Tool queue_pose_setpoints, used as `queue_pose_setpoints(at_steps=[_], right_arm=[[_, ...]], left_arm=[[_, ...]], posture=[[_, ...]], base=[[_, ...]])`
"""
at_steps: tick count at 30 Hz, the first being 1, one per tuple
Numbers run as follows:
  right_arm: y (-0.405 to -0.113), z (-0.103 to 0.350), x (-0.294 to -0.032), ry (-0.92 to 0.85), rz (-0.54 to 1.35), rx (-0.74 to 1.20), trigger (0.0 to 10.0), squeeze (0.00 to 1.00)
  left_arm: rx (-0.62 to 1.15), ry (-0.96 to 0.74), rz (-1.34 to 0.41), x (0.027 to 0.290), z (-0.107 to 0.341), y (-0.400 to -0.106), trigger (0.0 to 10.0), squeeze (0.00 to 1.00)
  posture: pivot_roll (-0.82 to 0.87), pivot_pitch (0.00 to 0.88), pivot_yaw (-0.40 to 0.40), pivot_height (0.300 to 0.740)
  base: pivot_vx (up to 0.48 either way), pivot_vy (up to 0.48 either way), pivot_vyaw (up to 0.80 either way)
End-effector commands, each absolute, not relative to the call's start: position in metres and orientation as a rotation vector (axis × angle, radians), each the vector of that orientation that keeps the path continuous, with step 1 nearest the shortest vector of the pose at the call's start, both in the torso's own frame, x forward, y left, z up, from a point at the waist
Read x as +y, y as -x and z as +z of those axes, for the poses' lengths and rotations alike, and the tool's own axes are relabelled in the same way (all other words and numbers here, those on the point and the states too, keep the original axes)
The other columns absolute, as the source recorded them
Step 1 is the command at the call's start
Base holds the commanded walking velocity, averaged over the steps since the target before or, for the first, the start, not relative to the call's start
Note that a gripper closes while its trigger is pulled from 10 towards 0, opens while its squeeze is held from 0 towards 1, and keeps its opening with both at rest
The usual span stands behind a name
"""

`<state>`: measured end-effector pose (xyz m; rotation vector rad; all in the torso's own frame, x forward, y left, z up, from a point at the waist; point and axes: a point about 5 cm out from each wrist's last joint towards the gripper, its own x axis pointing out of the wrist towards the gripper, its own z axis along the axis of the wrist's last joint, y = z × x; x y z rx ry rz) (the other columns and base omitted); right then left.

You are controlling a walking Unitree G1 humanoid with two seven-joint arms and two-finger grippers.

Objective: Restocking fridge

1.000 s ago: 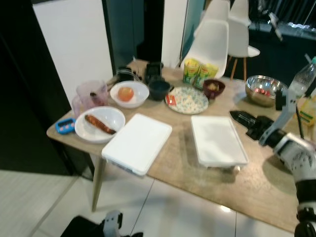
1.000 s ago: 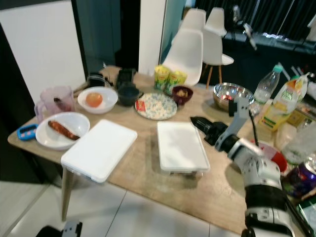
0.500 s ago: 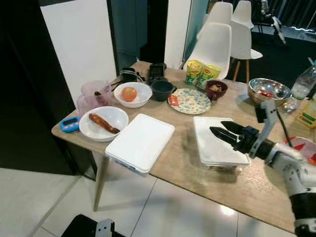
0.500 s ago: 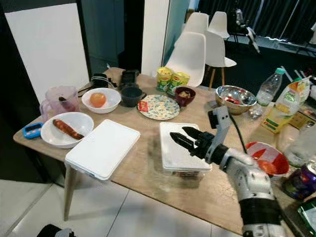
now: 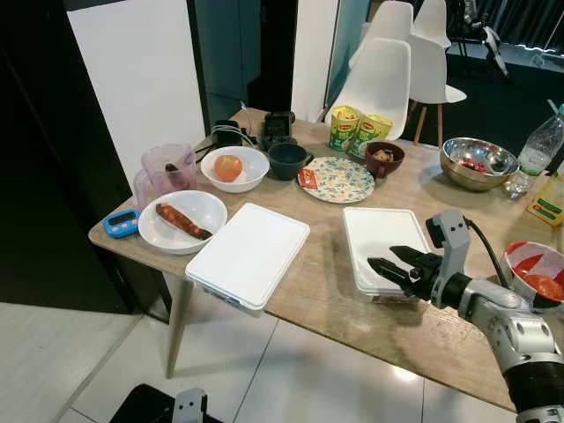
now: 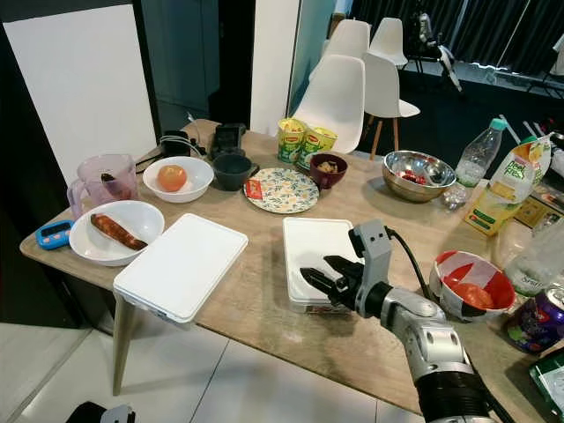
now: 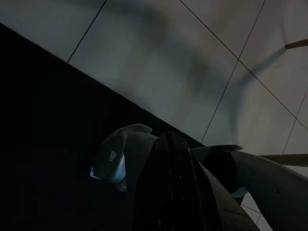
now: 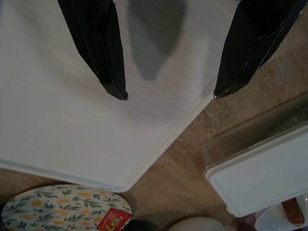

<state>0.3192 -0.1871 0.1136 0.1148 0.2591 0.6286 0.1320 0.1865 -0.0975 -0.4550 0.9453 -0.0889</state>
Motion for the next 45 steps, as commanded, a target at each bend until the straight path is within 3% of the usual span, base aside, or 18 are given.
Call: queue_pose_setpoints(at_steps=[1,27,45], right_arm=[[-0.320,0.113,-0.189,-0.104,0.608,0.258,10.0,0.00],[-0.329,0.105,-0.173,-0.068,0.513,0.224,10.0,0.00],[-0.348,0.132,-0.159,-0.114,0.424,0.076,10.0,0.00]], left_arm=[[0.965,0.437,-0.091,0.187,-0.100,-0.127,10.0,0.00],[0.966,0.415,-0.100,0.186,-0.099,-0.131,10.0,0.00],[0.957,0.427,-0.101,0.183,-0.098,-0.132,10.0,0.00]], posture=[[0.10,0.000,-0.080,0.740],[0.10,0.000,-0.067,0.740],[0.09,0.000,-0.070,0.740]], base=[[-0.270,0.000,0.00],[-0.304,0.000,0.00],[0.000,0.000,0.00]])
